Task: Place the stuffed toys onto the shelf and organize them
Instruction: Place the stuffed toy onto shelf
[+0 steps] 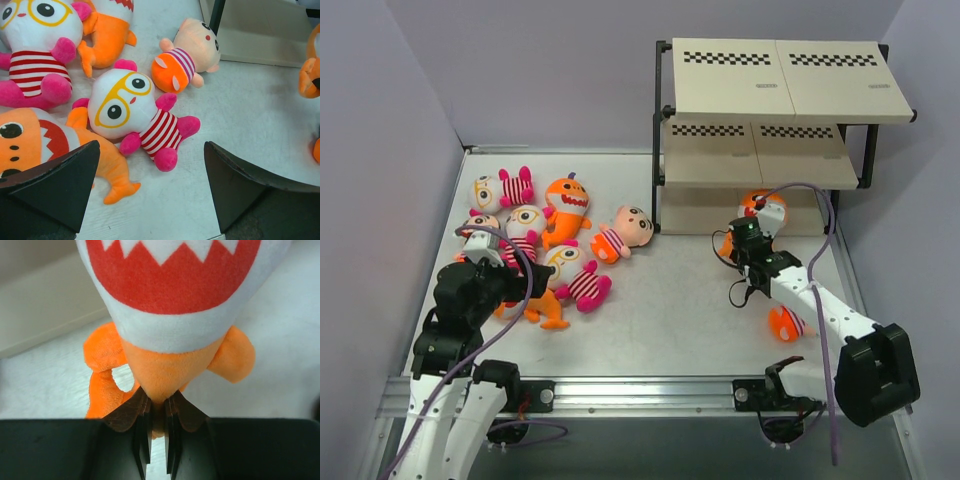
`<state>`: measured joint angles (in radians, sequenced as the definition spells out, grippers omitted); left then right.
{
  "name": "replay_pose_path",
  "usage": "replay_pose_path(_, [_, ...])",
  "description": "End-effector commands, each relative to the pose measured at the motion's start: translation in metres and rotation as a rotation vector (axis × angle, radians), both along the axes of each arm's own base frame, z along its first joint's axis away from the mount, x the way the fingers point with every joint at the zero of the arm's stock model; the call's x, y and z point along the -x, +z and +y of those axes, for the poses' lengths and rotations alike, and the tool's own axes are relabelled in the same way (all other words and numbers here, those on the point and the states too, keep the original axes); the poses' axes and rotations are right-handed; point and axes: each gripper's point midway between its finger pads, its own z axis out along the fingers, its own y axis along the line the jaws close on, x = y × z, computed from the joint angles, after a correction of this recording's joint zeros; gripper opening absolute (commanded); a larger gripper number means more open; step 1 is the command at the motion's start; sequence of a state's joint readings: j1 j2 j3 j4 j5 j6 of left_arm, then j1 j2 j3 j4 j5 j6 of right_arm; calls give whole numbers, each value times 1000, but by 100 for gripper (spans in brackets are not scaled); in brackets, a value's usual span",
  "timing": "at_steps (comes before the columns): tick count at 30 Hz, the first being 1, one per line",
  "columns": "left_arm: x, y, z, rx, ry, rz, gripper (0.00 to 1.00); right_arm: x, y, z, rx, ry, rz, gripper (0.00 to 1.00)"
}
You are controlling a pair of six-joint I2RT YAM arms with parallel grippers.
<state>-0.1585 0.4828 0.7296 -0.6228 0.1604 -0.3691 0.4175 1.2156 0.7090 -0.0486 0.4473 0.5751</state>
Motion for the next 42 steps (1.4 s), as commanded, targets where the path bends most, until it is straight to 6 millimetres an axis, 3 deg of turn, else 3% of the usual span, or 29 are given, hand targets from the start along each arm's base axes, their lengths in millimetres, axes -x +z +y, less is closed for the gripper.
replay_pose_path(1, [-2, 15, -1, -7, -8, -71, 94, -20, 19, -11, 106, 96, -13, 0])
replay_pose_path(5, [1, 17, -3, -6, -21, -81, 94, -36, 17, -31, 143, 76, -4, 0])
replay_pose_path(15, [7, 21, -8, -6, -45, -105, 94, -67, 4, -52, 157, 97, -55, 9])
replay_pose_path(25, [9, 21, -11, -8, -58, -109, 94, -79, -16, -78, 123, 106, -74, 24])
replay_pose_path(38, [9, 18, -12, -13, -59, -99, 94, -88, -12, -94, 117, 78, -129, 32])
replay_pose_path(42, [8, 18, -12, -12, -57, -98, 94, -91, -11, -98, 110, 53, -132, 46])
